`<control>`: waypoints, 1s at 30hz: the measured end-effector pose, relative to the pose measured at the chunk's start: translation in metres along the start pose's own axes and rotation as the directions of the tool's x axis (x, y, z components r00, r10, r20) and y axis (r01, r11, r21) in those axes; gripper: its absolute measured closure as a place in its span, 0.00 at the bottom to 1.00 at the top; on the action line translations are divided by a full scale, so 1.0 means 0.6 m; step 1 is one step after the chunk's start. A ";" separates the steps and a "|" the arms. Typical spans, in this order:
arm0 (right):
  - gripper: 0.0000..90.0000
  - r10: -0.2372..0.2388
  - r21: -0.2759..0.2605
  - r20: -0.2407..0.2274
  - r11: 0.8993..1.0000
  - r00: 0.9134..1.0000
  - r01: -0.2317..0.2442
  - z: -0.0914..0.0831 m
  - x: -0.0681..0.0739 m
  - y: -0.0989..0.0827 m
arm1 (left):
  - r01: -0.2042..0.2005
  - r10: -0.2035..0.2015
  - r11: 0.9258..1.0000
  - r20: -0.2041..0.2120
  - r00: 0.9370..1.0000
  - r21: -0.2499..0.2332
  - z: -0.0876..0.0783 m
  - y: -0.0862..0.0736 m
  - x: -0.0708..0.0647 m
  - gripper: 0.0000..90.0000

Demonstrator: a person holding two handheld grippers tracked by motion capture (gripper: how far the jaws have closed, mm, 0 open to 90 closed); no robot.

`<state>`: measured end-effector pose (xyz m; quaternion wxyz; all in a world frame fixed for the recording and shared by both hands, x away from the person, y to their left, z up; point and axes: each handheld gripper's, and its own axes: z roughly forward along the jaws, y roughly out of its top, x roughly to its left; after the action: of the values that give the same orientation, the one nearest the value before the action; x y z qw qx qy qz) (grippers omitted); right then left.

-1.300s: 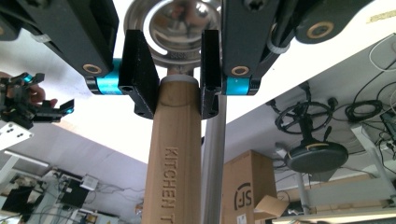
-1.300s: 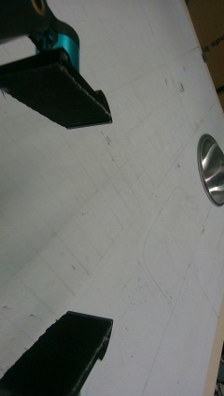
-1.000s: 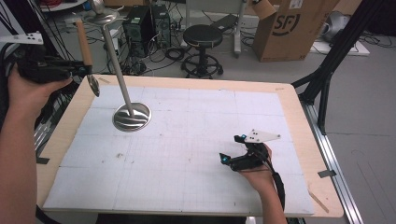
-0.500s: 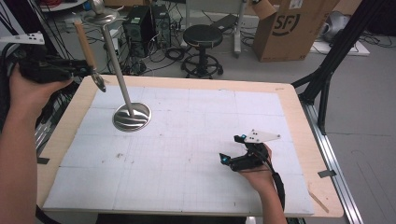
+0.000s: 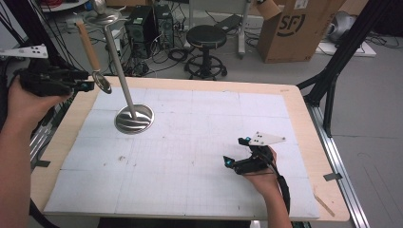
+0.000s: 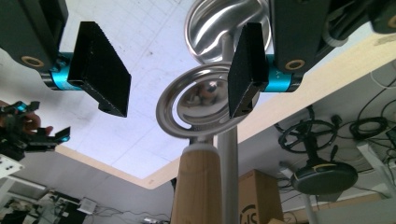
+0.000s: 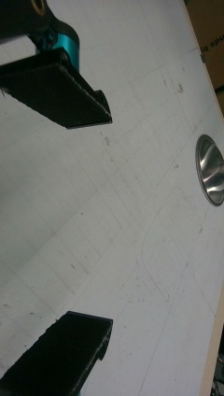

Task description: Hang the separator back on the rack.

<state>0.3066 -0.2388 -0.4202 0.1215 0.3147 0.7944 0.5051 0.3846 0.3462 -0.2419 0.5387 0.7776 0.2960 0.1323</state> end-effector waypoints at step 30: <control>0.03 0.002 0.006 0.001 1.000 1.000 -0.002 0.002 0.000 -0.001 | -0.054 0.046 0.998 0.198 0.979 0.034 0.045 -0.054 -0.087 0.22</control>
<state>0.3071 -0.2384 -0.4211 0.1203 0.3162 0.7955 0.5027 0.3471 0.3023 -0.2763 0.5466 0.8044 0.2240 0.0623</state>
